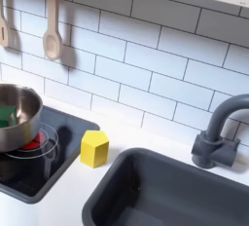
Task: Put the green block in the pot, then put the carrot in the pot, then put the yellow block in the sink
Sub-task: 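Put the carrot in the pot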
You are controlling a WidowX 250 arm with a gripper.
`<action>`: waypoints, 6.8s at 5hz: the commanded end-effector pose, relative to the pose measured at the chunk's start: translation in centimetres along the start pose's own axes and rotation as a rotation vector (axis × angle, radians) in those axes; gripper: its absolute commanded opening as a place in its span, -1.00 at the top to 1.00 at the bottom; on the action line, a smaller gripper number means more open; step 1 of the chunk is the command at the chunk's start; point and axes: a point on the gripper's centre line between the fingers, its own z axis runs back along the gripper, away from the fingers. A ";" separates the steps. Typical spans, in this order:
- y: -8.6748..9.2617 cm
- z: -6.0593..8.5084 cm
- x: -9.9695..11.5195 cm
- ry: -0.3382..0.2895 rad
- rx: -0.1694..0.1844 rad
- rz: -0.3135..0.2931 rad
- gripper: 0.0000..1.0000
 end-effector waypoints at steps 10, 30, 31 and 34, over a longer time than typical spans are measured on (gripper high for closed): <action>0.0 -3.7 -0.4 -0.005 0.010 -0.007 -1.00; -9.1 3.5 -1.5 -0.036 -0.062 -0.152 1.00; -9.3 3.2 -1.1 -0.035 -0.065 -0.152 1.00; -9.9 1.9 -0.4 -0.013 -0.063 -0.148 1.00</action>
